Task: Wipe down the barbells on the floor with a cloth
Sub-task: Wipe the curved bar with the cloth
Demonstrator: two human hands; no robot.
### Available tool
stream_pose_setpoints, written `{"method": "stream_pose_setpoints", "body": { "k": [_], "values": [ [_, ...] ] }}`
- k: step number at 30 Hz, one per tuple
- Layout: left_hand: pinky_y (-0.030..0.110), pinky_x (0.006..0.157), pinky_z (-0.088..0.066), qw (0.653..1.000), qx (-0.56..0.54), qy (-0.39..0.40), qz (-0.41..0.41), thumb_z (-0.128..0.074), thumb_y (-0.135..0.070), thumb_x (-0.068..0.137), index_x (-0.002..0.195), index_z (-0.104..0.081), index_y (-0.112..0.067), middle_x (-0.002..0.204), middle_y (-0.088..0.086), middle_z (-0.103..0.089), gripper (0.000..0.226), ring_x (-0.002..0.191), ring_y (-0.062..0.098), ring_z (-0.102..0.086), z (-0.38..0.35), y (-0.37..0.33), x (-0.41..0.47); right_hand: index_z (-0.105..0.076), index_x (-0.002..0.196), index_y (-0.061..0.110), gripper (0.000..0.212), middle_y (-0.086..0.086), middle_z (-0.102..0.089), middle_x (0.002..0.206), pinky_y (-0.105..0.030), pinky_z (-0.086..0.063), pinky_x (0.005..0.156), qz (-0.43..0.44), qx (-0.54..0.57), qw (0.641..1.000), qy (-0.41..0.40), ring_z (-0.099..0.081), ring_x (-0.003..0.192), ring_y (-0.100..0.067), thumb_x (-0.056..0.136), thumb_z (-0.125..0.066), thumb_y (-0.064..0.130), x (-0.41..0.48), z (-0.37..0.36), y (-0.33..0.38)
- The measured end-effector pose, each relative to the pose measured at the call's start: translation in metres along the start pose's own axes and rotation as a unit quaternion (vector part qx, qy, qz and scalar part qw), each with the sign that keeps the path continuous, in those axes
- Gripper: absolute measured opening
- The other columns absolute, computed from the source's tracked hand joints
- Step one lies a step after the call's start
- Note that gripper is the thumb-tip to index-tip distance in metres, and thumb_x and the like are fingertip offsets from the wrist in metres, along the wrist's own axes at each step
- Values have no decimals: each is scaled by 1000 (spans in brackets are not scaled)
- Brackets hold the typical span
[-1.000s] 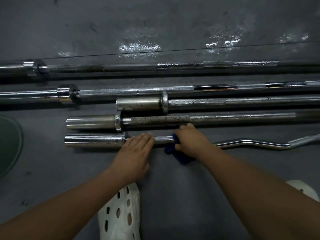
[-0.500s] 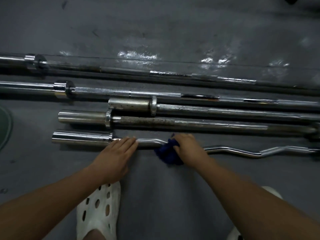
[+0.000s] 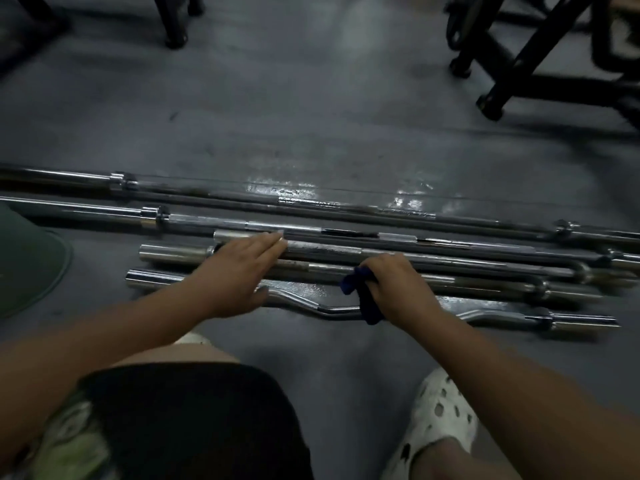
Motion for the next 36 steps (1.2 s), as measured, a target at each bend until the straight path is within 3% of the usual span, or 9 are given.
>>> {"method": "stream_pose_setpoints", "body": {
  "k": [7,11,14,17,20,23,28,31,36],
  "values": [
    [32,119,-13,1000,-25,-7,-6,-61,-40,89,158,-18,-15,166,6,-14,85,150,23,-21,5,-49,15,-62,104,17,14,-2,-57,102,-32,-39,75,-22,-24,999,-40,-45,97,-21,96,-53,22,-31,34,-30],
    [35,114,-24,998,-53,21,-39,-67,-31,76,150,-38,-6,157,15,-36,83,141,30,-41,-36,-76,39,-63,102,17,13,-3,-59,101,-35,-45,75,-55,-25,998,-17,-51,100,-25,93,-55,21,-41,7,-60],
    [33,118,-17,992,-92,60,-62,-61,-31,83,155,-28,-10,163,11,-24,82,147,27,-29,-81,-98,63,-63,103,18,13,-3,-59,102,-35,-45,79,-88,-22,996,12,-50,100,-24,94,-54,21,-42,-23,-88],
    [37,117,-24,987,-102,94,-82,-64,-30,79,154,-33,-9,159,13,-32,84,144,29,-36,-124,-115,90,-59,92,17,9,-3,-58,97,-40,-48,79,-115,-14,992,42,-52,95,-25,95,-55,25,-37,-52,-117],
    [42,106,-44,985,-101,116,-81,-71,-27,70,144,-48,-7,146,14,-51,80,128,30,-55,-160,-125,114,-63,99,18,11,-4,-60,99,-40,-46,81,-116,-18,990,83,-52,97,-24,94,-55,24,-28,-80,-145],
    [45,95,-54,982,-117,138,-62,-56,-25,76,138,-52,-10,137,12,-58,64,115,33,-62,-186,-132,131,-61,109,18,18,-4,-60,108,-36,-44,83,-107,-33,985,128,-49,104,-24,94,-53,23,-19,-107,-169],
    [41,74,-54,983,-122,135,-18,-47,-25,90,126,-52,-19,115,4,-58,37,100,29,-61,-204,-131,151,-57,115,17,26,-5,-55,115,-31,-39,78,-112,-49,976,180,-49,108,-24,89,-55,21,-3,-135,-191],
    [40,74,-51,983,-114,147,-14,-49,-25,97,122,-52,-20,114,4,-54,26,103,27,-57,-208,-131,161,-56,112,15,26,-7,-56,115,-37,-47,84,-111,-59,968,217,-48,109,-26,87,-58,23,8,-140,-194],
    [42,72,-53,984,-93,146,-38,-58,-13,91,112,-56,-14,105,9,-56,21,92,32,-59,-210,-132,165,-56,113,18,33,-5,-56,115,-36,-43,81,-110,-70,956,263,-47,115,-26,85,-67,31,20,-138,-194]
  ]
}}
Point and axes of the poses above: each hand's wrist, its own x-axis towards the middle knuckle, its own z-axis out of the back of the hand, y = z × x, the point moved 2 cm from there along x, towards the middle knuckle
